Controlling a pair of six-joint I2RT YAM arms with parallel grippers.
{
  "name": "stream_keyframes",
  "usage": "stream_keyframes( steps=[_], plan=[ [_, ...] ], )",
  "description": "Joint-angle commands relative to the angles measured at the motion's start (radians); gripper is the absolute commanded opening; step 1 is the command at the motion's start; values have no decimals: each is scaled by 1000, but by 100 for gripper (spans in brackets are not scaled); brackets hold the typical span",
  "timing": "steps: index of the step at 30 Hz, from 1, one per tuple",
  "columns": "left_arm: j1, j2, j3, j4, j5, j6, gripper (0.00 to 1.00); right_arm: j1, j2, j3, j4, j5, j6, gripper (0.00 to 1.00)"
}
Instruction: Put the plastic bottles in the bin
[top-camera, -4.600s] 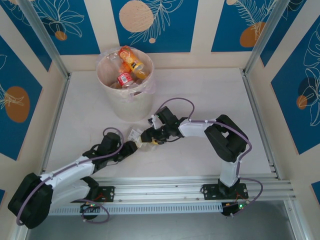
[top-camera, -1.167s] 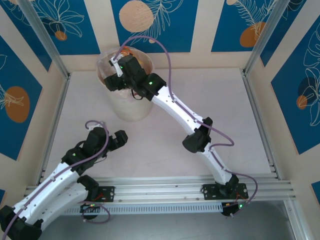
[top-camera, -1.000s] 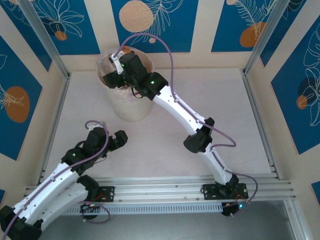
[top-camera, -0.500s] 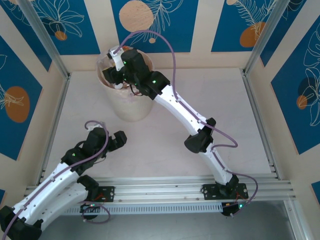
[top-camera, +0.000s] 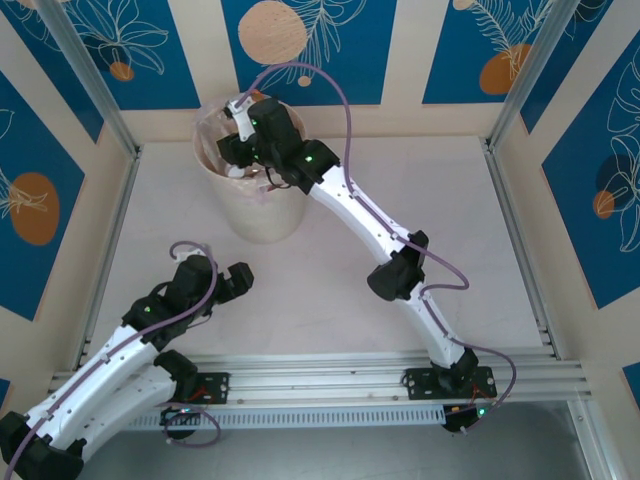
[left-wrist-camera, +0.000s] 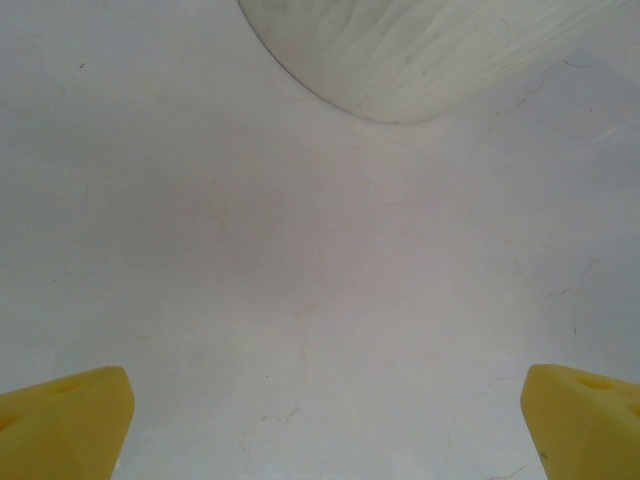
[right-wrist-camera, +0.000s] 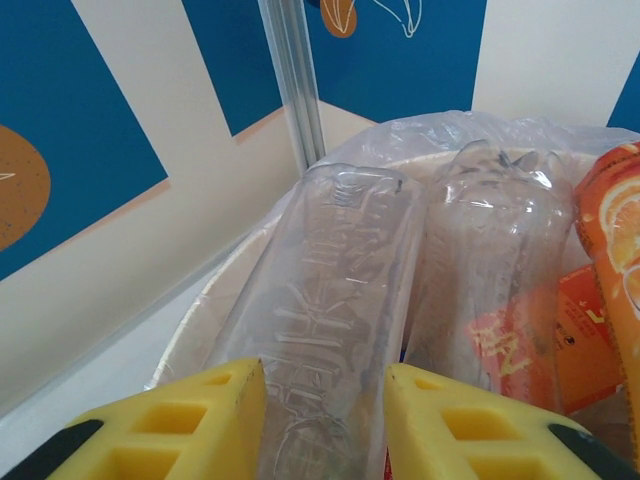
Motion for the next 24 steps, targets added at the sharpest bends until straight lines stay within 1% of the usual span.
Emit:
stream_keyframes(
  steps=[1,7,12,14,18,20,22,24],
  plan=[
    [9,-9,28,-10,-12,7,99,24,24,-48,-161,27,-37,38],
    [9,-12,32,-10,-16,13,99,36,12,-47,-213,83,-31,35],
    [9,-11,42,-10,-24,22,100,47,-31,-29,-181,88,-48,37],
    [10,-12,50,-14,-33,28,99,46,-43,0,-161,80,-49,40],
    [9,-15,68,-18,-46,45,100,47,-80,34,-91,65,-54,50],
    [9,-14,81,-28,-51,54,99,47,-103,37,-55,62,-58,51],
    [9,-15,93,-39,-60,61,100,47,-123,38,-29,70,-64,56],
    [10,-18,103,-48,-71,68,100,46,-142,38,-19,85,-74,56]
  ],
)
